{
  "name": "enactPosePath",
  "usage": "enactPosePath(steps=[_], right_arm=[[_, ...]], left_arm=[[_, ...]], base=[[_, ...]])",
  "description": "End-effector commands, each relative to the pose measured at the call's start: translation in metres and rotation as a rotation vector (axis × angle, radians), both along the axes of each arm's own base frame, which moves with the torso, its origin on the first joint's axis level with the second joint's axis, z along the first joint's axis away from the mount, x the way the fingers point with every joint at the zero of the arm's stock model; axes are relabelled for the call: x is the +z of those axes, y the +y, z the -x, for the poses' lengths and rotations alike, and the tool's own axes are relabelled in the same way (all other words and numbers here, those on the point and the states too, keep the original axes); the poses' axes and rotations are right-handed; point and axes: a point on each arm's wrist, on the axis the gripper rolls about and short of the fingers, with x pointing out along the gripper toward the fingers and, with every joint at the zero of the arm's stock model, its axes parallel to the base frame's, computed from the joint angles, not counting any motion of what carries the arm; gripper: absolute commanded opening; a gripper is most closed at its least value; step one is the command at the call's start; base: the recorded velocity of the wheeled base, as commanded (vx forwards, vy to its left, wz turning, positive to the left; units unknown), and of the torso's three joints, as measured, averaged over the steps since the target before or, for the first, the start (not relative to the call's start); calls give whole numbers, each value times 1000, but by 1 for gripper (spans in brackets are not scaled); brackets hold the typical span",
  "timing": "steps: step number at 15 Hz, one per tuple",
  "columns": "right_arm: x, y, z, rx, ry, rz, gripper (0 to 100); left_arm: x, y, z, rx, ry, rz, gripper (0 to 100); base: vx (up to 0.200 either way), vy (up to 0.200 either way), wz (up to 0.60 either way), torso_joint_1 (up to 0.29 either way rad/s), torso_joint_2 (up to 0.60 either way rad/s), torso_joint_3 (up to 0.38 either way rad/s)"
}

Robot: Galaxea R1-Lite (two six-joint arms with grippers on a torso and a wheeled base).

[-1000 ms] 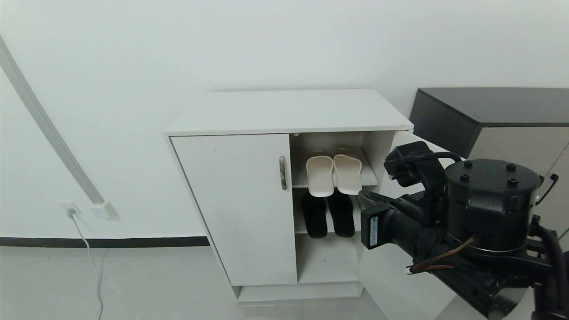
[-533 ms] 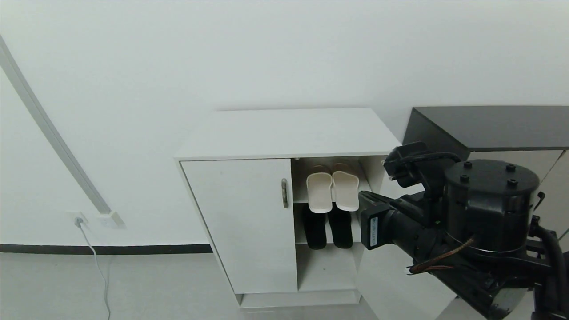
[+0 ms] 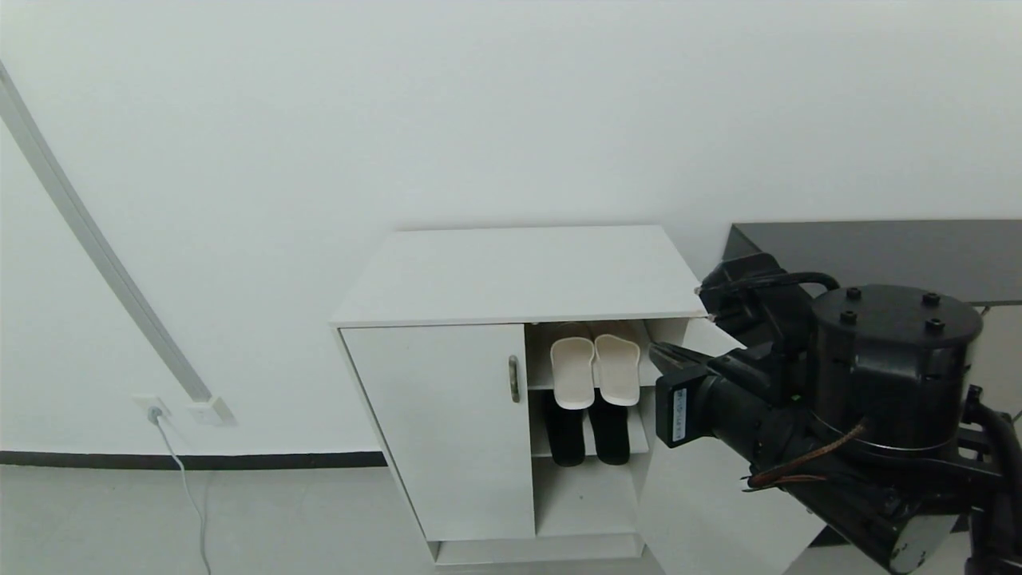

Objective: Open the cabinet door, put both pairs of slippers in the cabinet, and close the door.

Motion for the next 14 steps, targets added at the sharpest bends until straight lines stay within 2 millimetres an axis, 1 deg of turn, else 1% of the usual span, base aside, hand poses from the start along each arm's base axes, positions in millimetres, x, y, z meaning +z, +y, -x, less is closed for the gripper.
enactPosePath(steps=[1,5,11,14], right_arm=[[-2,0,0,1,4,5,0],[-3,-1,0,1,7,8,0],[-4,-2,-2,-5,9,14,0],[-5,-8,-7,-24,12,13,0]], left_arm=[[0,0,0,-1,0,0,0],[0,0,0,0,0,0,0],[0,0,0,0,0,0,0],[0,0,0,0,0,-1,0]], base=[[0,0,0,61,-139,-85],[0,0,0,9,-19,-8],[0,0,-600,4,-2,2],[0,0,0,0,0,0]])
